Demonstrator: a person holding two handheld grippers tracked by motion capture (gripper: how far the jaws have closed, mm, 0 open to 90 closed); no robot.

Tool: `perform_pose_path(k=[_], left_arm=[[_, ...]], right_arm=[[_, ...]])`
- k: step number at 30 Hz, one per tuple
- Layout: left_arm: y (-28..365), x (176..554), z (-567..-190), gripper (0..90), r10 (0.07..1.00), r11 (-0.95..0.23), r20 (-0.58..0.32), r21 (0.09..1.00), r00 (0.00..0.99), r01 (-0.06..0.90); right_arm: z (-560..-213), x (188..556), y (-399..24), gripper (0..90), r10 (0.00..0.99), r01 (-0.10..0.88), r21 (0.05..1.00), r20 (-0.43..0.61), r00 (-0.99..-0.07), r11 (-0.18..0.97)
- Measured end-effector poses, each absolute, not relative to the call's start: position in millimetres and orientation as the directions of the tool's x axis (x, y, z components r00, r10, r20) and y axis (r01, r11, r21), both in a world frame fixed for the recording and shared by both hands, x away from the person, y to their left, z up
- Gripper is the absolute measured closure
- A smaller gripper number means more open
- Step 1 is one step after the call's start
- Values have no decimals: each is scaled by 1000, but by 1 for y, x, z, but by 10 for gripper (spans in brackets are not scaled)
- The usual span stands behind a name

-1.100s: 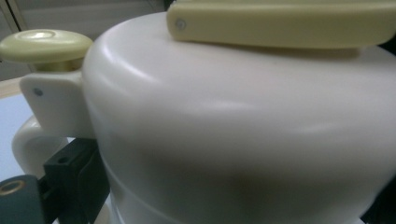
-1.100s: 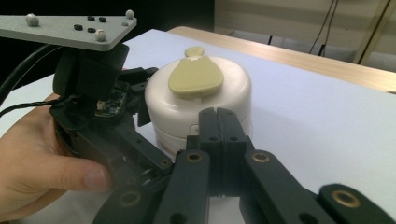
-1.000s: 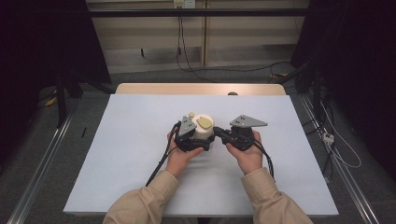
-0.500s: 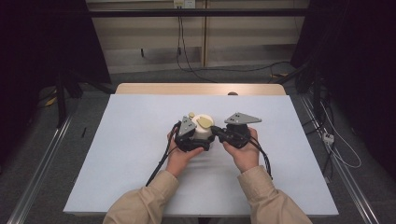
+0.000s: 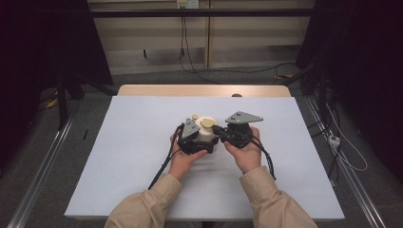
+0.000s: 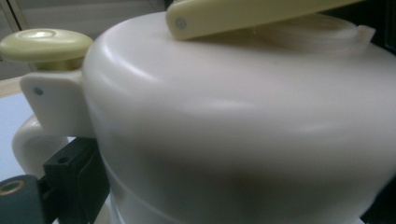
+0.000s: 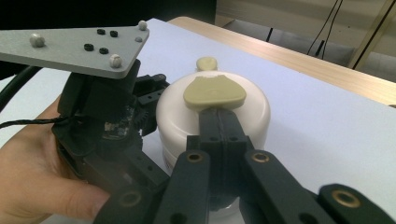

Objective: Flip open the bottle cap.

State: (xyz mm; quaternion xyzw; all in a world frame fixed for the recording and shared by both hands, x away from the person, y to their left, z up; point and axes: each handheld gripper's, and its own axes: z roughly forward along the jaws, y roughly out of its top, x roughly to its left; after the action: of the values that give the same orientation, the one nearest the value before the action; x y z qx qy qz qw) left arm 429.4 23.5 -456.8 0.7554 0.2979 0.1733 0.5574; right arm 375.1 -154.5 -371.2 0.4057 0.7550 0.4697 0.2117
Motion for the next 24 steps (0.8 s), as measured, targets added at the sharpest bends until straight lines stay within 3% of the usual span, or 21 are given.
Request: perform_pose_path(k=[24], left_arm=[[23, 430, -457, 49, 642, -203, -70, 945, 764, 257]], right_arm=[[-365, 377, -152, 900, 812, 402, 886, 53, -582, 231]])
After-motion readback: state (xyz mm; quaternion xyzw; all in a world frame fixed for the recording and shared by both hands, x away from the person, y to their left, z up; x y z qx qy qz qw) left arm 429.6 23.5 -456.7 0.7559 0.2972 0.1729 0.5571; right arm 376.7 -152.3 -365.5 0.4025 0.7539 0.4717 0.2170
